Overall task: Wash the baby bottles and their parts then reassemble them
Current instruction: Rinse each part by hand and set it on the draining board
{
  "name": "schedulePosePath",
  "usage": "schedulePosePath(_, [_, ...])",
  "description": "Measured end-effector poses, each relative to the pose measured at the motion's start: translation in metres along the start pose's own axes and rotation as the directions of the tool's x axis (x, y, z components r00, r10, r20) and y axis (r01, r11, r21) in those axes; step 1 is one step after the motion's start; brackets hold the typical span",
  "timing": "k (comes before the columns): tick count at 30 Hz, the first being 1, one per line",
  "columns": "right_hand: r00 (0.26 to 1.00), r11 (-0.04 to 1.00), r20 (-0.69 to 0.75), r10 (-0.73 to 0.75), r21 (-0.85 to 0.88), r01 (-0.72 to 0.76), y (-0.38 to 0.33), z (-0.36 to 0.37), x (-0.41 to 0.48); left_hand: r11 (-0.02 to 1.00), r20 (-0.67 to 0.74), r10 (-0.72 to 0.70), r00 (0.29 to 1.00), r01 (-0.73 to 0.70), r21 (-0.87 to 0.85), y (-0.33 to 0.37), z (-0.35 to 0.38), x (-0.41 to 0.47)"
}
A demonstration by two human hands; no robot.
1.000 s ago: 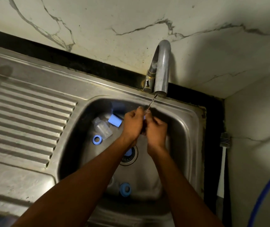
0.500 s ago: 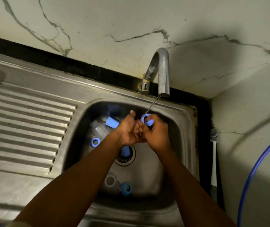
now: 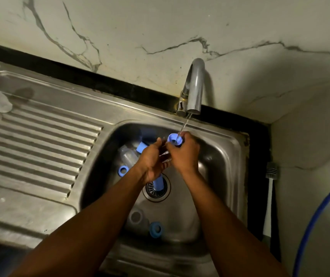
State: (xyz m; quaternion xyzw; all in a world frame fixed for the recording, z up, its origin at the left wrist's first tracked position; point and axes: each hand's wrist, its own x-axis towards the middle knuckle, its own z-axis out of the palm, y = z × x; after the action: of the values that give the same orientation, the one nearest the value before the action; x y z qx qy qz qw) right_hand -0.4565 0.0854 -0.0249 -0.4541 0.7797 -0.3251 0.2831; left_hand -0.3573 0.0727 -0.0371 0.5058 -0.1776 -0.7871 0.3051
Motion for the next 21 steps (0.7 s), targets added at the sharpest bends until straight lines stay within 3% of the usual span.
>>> schedulePosePath(3, [0.994,0.999,0.105,-0.004,0.043,0.0,-0.006,-0.009,0.001,0.996,0.008,0.082,0.997,-0.082,0.044,-0.001,0.008,-0.014])
schedulePosePath(7, [0.962,0.946,0.227,0.153,0.249,-0.209,-0.01,-0.019,0.005,0.976,0.032,0.194,0.98,-0.196,0.096,-0.001,0.019,-0.033])
schedulePosePath(12, [0.895,0.795,0.393,0.209,0.465,-0.39,-0.024,-0.041,-0.003,0.886,0.004,0.311,0.95,-0.291,0.361,0.008,0.031,-0.053])
schedulePosePath(14, [0.889,0.778,0.422,0.174,0.495,-0.387,-0.033,-0.059,-0.01,0.853,-0.012,0.343,0.939,-0.306,0.422,0.009,0.033,-0.064])
schedulePosePath(17, [0.913,0.867,0.383,0.143,0.396,-0.302,-0.045,-0.084,-0.032,0.847,0.04,0.341,0.939,-0.326,0.421,0.009,0.044,-0.093])
schedulePosePath(21, [0.978,0.921,0.208,-0.013,0.383,-0.069,-0.061,-0.116,-0.063,0.861,0.12,0.44,0.89,-0.456,0.225,0.012,0.064,-0.145])
